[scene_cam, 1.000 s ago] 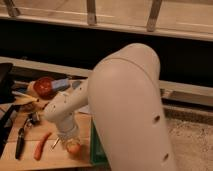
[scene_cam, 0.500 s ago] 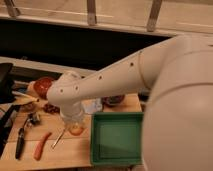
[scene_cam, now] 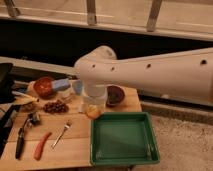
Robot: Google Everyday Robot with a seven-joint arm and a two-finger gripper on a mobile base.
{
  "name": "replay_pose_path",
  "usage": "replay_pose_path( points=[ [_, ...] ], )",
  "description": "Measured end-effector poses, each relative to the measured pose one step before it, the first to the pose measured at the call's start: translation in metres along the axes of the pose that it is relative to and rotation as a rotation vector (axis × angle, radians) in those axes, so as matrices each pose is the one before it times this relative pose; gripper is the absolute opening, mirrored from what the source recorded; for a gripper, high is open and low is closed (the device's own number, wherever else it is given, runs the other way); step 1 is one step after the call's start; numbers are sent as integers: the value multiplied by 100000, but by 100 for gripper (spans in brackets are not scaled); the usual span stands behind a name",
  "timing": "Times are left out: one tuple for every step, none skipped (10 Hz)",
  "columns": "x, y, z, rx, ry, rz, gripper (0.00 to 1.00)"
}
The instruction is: Place apple in tray
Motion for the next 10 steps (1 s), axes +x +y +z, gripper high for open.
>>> replay_pose_path(
  points=[
    [-43, -395, -316, -1171, 290, 1480, 0],
    [15, 182, 50, -131, 3, -330, 0],
    [-11, -6, -15, -39, -78, 15, 0],
    [-21, -208, 12, 122, -3, 360, 0],
    [15, 134, 197, -413, 21, 63, 0],
    [-278, -696, 419, -756, 257, 4040, 0],
    [-527, -1221, 403, -471, 393, 4534, 0],
    [-674, -1798, 716, -926, 982, 6479, 0],
    [-956, -2507, 1351, -1325, 1564, 8237, 0],
    [-734, -1638, 1067, -853, 1289, 5472, 0]
  ],
)
